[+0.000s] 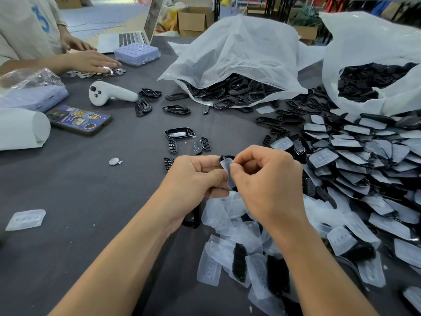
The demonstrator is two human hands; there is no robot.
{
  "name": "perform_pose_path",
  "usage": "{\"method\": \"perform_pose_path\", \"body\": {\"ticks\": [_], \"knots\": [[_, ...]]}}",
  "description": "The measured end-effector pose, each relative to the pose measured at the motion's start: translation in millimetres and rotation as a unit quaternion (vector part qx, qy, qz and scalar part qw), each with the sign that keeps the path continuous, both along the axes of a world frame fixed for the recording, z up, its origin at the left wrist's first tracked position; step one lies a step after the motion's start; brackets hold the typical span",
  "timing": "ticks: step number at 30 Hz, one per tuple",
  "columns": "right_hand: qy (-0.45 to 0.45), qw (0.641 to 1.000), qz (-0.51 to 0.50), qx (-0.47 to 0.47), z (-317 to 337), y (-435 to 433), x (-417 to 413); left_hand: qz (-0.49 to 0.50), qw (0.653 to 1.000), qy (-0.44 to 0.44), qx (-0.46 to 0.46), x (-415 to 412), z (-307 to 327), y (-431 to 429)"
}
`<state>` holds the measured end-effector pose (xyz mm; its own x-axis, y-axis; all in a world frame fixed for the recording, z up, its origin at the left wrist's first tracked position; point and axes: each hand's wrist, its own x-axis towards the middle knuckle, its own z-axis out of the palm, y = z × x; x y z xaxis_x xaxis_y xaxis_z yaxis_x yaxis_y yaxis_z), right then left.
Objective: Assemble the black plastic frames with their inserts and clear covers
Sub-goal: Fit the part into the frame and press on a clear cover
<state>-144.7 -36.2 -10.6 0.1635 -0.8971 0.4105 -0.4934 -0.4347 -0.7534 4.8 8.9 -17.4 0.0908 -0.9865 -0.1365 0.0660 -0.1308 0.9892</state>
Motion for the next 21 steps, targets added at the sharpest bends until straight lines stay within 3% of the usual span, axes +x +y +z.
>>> {"method": "perform_pose_path", "body": {"ticks": [10,21], "knots": [[0.006,1.000,0.006,0.008,1.4,1.7,0.6,0.007,1.000,0.026,0.008,0.4,0.5,-1.2],[-0.063,0.986,0.089,0.125,-0.2,-6.8,-5.4,0.063,0.997,0.043,0.025,5.7,0.6,-3.3]]}}
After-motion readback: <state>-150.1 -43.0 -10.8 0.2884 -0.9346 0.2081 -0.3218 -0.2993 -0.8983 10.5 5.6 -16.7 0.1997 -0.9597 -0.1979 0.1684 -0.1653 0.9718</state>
